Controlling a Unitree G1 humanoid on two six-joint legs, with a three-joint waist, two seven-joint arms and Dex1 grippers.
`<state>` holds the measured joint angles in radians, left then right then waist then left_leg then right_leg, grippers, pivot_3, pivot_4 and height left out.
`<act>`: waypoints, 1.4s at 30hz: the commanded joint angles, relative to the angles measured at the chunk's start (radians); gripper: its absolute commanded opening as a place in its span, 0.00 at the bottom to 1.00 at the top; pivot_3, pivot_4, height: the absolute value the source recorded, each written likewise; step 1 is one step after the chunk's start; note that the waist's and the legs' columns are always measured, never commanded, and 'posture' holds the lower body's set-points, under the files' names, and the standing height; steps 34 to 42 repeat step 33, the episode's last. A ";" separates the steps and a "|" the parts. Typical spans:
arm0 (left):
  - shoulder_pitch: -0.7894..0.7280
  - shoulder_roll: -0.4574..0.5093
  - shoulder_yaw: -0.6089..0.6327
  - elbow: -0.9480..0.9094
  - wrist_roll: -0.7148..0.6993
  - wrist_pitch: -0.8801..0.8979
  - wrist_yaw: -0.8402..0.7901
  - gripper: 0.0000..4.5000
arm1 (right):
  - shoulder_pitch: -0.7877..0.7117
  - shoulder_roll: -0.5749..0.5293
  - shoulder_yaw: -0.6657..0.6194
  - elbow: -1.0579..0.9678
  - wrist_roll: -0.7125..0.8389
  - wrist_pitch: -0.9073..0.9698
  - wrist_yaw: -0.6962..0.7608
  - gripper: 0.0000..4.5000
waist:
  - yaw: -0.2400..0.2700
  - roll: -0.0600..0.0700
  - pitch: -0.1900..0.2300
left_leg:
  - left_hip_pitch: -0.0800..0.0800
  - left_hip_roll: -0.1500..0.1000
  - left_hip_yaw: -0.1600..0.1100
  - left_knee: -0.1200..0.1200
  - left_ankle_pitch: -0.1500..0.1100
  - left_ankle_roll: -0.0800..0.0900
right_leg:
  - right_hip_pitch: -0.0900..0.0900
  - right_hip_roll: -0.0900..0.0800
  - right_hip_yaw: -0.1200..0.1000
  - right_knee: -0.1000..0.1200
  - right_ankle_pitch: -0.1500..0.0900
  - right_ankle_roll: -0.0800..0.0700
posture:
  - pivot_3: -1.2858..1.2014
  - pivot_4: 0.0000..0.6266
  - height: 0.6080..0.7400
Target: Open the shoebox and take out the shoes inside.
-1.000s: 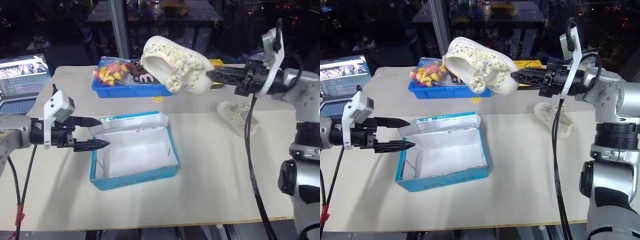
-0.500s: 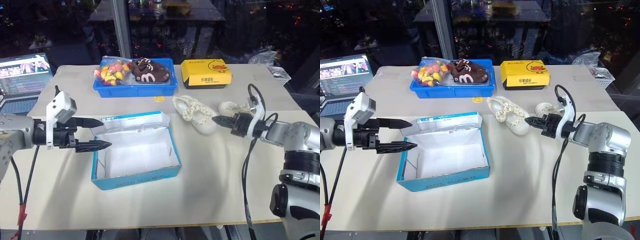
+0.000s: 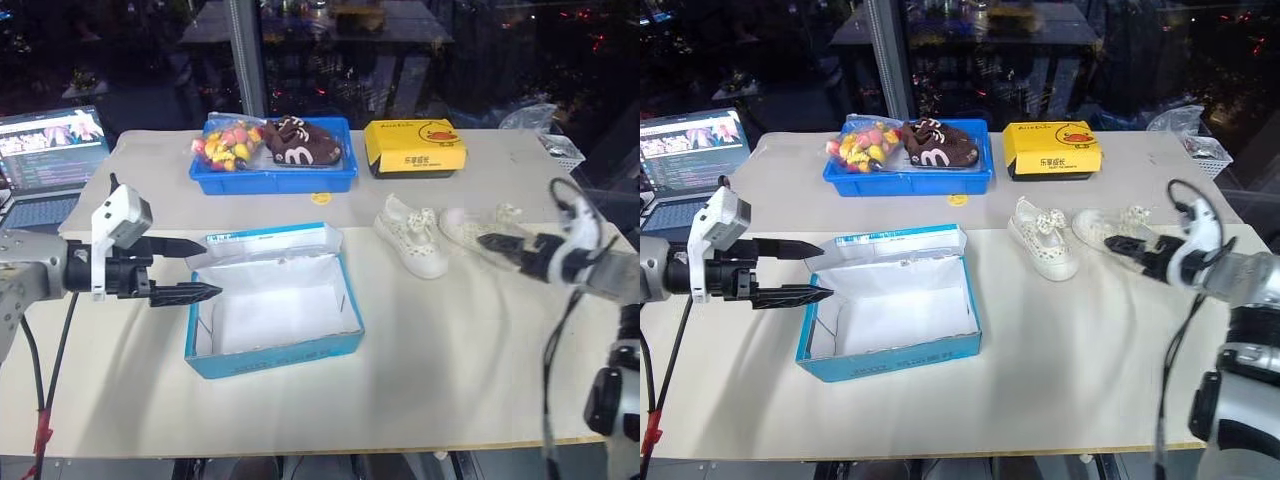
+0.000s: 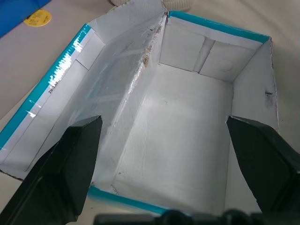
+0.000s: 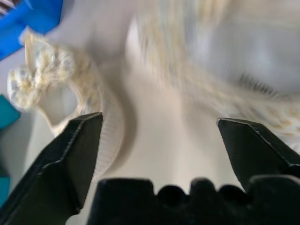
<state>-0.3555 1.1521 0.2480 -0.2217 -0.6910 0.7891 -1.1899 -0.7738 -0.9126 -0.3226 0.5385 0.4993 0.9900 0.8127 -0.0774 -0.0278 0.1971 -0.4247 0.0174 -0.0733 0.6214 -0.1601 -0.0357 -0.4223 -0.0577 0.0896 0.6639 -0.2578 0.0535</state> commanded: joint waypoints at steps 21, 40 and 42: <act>0.545 -0.659 0.521 0.001 0.251 -0.498 0.554 1.00 | 0.565 0.406 -0.193 -0.612 0.026 -0.556 -0.199 1.00 | 0.025 -0.010 -0.007 | 0.002 0.000 0.003 0.005 -0.001 0.000 | 0.004 -0.001 0.004 -0.001 0.006 -0.003 | 0.52 0.24 1.00; 0.619 -0.975 0.278 0.032 0.394 -0.739 0.772 1.00 | 0.749 0.563 -0.086 -0.597 -0.157 -0.827 -0.352 1.00 | 0.032 -0.010 -0.012 | 0.017 0.001 0.009 0.005 -0.001 0.000 | 0.021 -0.002 0.008 -0.010 0.001 -0.002 | 0.52 0.24 1.00; 0.619 -0.975 0.278 0.032 0.394 -0.739 0.772 1.00 | 0.749 0.563 -0.086 -0.597 -0.157 -0.827 -0.352 1.00 | 0.032 -0.010 -0.012 | 0.017 0.001 0.009 0.005 -0.001 0.000 | 0.021 -0.002 0.008 -0.010 0.001 -0.002 | 0.52 0.24 1.00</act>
